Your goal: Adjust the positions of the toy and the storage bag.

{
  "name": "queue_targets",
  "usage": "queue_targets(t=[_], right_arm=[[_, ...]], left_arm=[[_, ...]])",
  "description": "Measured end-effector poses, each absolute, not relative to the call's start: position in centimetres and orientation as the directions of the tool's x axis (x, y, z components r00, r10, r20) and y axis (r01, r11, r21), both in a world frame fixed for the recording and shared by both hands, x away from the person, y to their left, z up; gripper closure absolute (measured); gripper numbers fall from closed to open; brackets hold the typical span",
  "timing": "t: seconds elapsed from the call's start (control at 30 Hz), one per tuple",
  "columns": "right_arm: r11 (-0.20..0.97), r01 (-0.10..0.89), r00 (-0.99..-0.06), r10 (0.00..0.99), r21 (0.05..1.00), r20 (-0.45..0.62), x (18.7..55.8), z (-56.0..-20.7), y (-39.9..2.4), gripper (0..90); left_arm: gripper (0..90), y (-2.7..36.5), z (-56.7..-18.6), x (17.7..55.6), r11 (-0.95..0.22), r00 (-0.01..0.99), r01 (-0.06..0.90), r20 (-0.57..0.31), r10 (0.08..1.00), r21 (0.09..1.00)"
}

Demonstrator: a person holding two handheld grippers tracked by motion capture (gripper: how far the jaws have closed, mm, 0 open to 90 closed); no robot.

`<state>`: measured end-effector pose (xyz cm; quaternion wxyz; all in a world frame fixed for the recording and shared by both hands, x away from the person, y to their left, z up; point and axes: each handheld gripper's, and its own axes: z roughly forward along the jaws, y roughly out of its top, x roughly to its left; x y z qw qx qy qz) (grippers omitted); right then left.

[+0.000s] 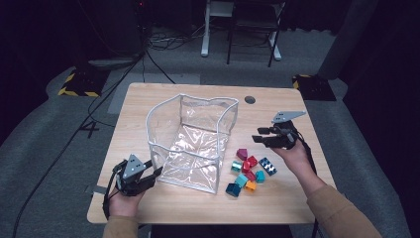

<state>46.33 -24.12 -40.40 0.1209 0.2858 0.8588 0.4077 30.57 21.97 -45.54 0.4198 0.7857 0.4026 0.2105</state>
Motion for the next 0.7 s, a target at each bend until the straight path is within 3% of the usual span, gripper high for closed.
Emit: queue_targets(t=[0.23,0.47,0.6,0.7], right_arm=[[0.52,0.347,-0.817,0.576,0.781,-0.021,47.8,-40.7,-22.1,55.3],[0.539,0.315,-0.832,0.553,0.782,-0.046,50.0,-41.3,-19.7,56.7],[0.543,0.304,-0.842,0.538,0.782,-0.046,50.8,-41.2,-19.1,59.2],[0.552,0.282,-0.836,0.542,0.784,-0.081,51.5,-41.1,-18.3,67.0]], left_arm=[[64.0,21.9,-45.4,30.6,-0.319,0.594,0.455,-0.016,0.804,0.831],[78.1,21.6,-45.4,30.8,-0.34,0.608,0.439,0.003,0.794,0.832],[84.8,21.6,-45.4,30.7,-0.352,0.611,0.436,0.015,0.791,0.828],[86.2,21.6,-45.4,30.7,-0.357,0.617,0.434,0.016,0.787,0.827]])
